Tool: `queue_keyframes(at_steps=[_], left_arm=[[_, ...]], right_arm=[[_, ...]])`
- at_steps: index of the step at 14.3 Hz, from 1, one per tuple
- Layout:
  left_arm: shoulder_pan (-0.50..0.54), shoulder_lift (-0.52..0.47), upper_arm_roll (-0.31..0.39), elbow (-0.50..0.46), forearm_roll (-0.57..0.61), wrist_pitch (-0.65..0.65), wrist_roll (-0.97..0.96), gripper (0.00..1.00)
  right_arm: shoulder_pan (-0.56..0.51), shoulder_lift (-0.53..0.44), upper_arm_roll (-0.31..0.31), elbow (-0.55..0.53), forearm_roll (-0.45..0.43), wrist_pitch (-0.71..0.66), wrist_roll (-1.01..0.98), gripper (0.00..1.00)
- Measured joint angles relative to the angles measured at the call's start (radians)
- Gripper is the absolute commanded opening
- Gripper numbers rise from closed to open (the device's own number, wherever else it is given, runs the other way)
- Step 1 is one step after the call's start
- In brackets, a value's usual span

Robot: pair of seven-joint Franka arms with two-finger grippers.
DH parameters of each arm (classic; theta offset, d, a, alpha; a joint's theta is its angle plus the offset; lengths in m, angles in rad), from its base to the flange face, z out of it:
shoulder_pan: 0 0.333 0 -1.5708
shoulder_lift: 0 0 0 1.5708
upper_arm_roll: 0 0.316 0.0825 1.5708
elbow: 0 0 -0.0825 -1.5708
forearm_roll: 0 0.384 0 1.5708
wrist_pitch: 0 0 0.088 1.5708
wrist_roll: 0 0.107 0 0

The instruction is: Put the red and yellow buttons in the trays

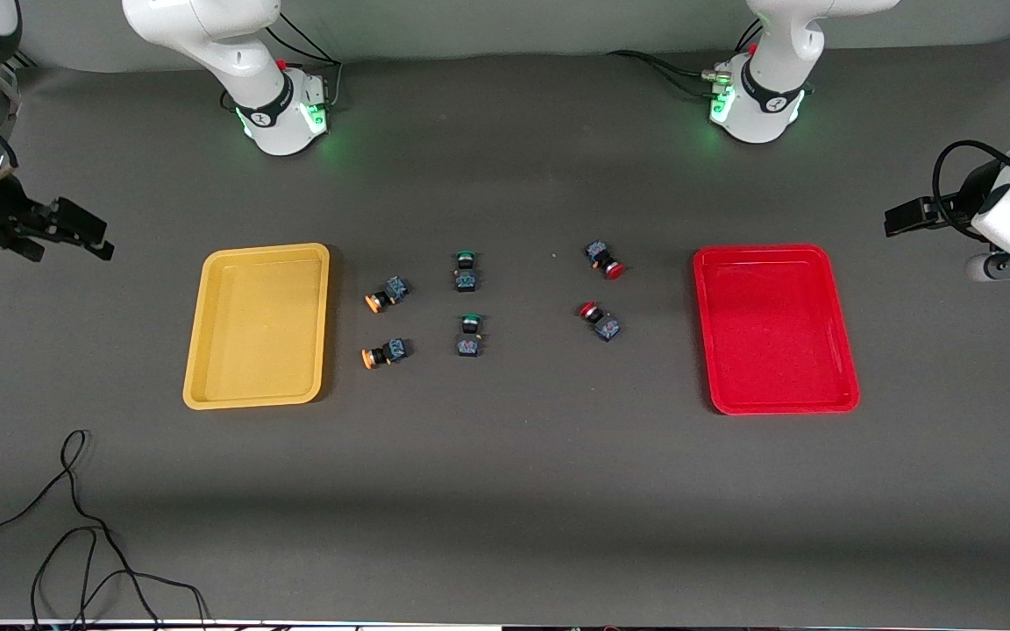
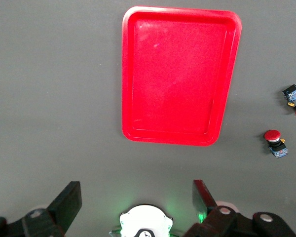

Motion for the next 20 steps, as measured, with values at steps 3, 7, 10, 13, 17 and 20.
queue_keyframes(at_steps=[3,7,10,13,17,20], left_arm=[[0.000,-0.001,0.000,0.000,-0.022,-0.001,0.000,1.00],[-0.003,-0.002,-0.007,0.001,-0.030,0.010,0.000,1.00],[-0.013,0.001,-0.023,-0.005,-0.043,0.012,-0.006,1.00],[-0.073,0.008,-0.034,-0.045,-0.059,0.066,-0.105,1.00],[-0.246,0.037,-0.042,-0.157,-0.070,0.181,-0.338,1.00],[-0.370,0.098,-0.046,-0.216,-0.137,0.276,-0.492,1.00]], right_arm=[[0.000,0.025,0.003,0.016,0.005,-0.028,0.018,1.00],[0.006,0.094,0.109,-0.049,0.161,-0.003,0.426,1.00],[0.020,0.156,0.266,-0.258,0.218,0.266,0.753,1.00],[0.024,0.201,0.409,-0.460,0.224,0.541,1.014,1.00],[0.032,0.317,0.482,-0.527,0.225,0.741,1.163,1.00],[0.042,0.403,0.486,-0.572,0.225,0.902,1.165,1.00]])
